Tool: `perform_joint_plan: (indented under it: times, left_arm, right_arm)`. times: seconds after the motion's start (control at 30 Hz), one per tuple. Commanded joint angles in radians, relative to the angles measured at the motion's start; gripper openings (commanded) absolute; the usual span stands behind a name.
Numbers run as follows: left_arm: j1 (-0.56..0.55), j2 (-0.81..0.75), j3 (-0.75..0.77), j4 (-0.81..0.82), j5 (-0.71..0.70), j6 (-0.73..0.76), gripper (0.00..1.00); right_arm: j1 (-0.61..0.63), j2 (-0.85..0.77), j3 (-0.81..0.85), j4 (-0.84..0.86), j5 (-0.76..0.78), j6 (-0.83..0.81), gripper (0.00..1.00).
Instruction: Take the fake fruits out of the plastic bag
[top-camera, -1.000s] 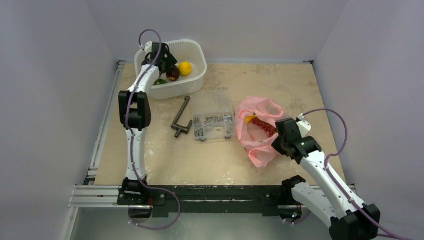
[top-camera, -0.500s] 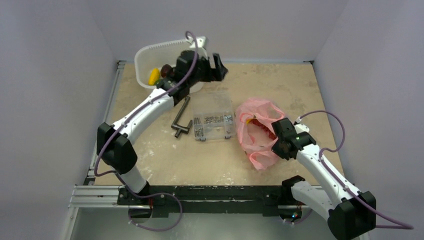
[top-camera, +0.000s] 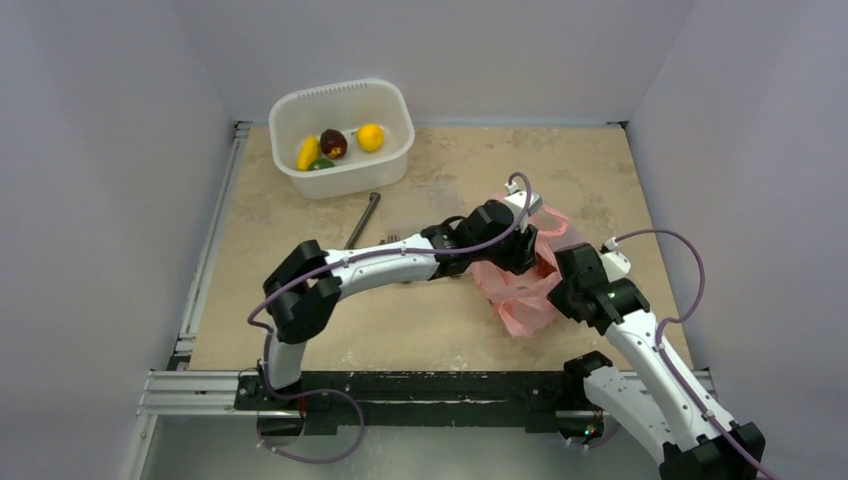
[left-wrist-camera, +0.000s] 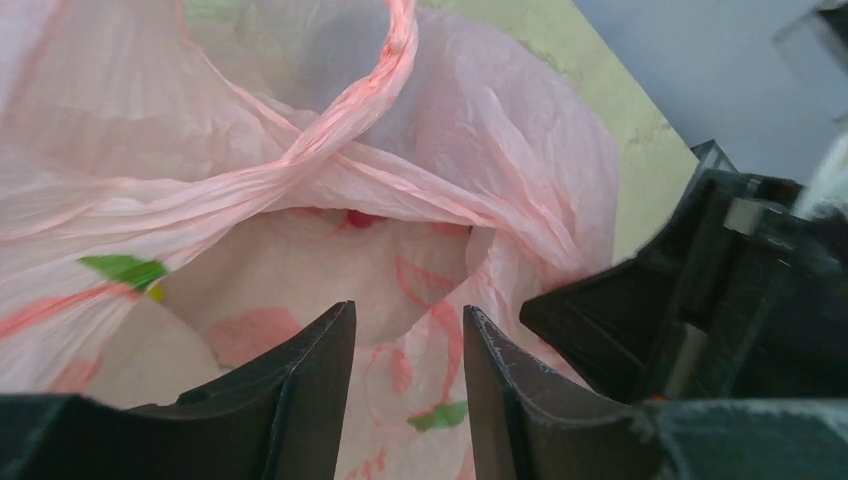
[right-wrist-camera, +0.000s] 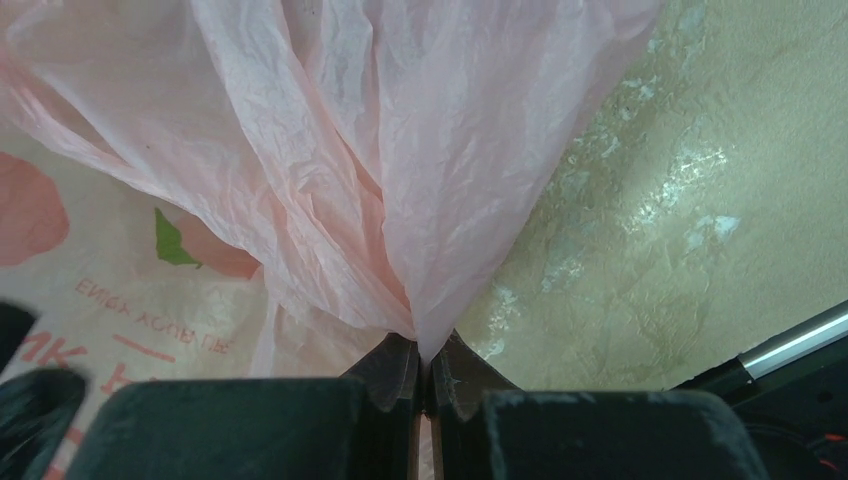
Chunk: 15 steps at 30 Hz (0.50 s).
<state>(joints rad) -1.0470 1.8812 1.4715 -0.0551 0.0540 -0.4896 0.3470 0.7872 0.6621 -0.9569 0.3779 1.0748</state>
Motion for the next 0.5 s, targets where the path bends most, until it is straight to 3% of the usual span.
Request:
perform_joint_plan:
  times: [0.0,0.23,0.47]
  left_arm:
    - [-0.017,0.118,0.124,0.003,-0.049,-0.030,0.40]
    - [-0.029,0.235,0.218,-0.061,-0.163,-0.045,0.32]
    - [-0.021,0.363,0.344,-0.095,-0.307,-0.036,0.31]
  right_arm:
    - [0.004,-0.018,-0.009,0.023,0.037,0.021,0.00]
    - [0.004,0.001,-0.022,0.033,0.024,0.014,0.00]
    - [0.004,-0.001,-0.071,0.108,-0.011,-0.004,0.00]
